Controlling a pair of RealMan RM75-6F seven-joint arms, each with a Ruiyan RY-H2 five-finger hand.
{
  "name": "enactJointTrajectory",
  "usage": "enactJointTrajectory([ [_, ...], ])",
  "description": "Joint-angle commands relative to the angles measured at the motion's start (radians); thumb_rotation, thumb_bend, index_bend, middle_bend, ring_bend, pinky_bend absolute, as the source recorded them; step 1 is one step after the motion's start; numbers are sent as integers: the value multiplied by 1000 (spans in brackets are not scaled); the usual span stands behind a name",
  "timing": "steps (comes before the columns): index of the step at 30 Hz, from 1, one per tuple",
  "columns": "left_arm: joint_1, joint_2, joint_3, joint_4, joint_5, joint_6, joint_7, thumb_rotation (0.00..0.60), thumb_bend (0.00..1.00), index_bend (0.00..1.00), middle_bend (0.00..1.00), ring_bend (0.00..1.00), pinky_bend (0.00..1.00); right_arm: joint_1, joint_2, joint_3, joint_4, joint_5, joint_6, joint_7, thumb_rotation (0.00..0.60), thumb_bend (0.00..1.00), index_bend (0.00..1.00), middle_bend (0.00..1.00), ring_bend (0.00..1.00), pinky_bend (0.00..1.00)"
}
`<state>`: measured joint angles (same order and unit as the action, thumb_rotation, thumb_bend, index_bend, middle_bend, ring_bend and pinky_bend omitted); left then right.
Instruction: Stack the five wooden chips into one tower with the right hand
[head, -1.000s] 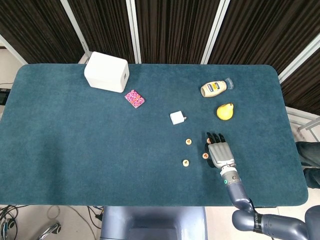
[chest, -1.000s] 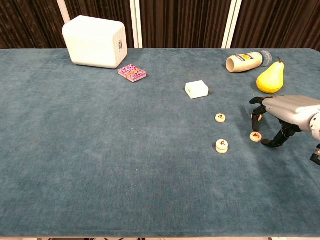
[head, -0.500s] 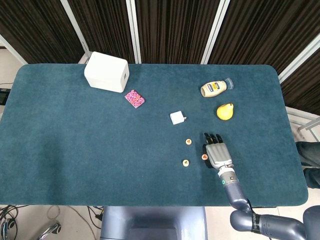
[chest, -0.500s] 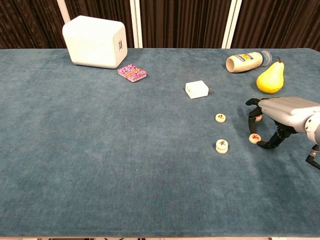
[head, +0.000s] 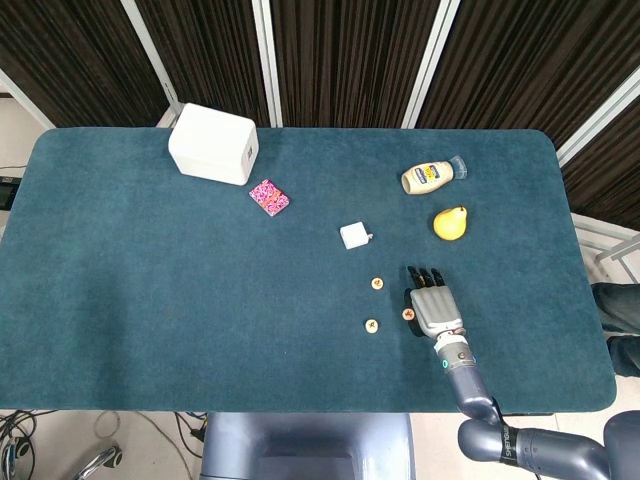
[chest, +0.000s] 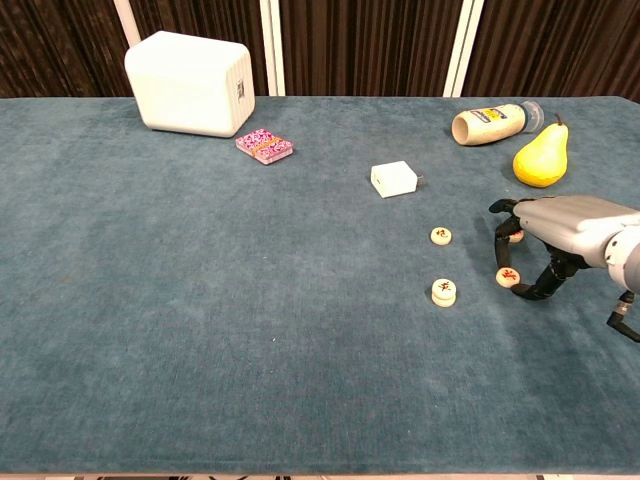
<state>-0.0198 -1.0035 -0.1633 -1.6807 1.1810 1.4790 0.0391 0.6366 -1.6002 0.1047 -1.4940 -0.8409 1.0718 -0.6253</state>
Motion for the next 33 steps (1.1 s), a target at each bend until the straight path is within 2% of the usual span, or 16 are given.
enactJointTrajectory([
  [1, 0, 0, 0, 0, 0, 0, 0, 600, 94, 0, 0, 0, 64, 0, 3, 3, -5, -4, 2, 3, 600, 393, 510, 0, 0, 0],
  [9, 1, 2, -1, 1, 0, -1, -6, 600, 94, 0, 0, 0, 64, 5, 42, 21, -89, -28, 27, -8, 600, 392, 511, 0, 0, 0],
  [19, 2, 5, -1, 0, -4, -3, -15, 600, 94, 0, 0, 0, 64, 32, 60, 4, -224, -40, 26, -75, 600, 393, 511, 0, 0, 0],
  [33, 3, 9, -4, 3, -7, -5, -24, 600, 94, 0, 0, 0, 65, 67, -5, 12, -216, -4, 55, -141, 600, 393, 511, 0, 0, 0],
])
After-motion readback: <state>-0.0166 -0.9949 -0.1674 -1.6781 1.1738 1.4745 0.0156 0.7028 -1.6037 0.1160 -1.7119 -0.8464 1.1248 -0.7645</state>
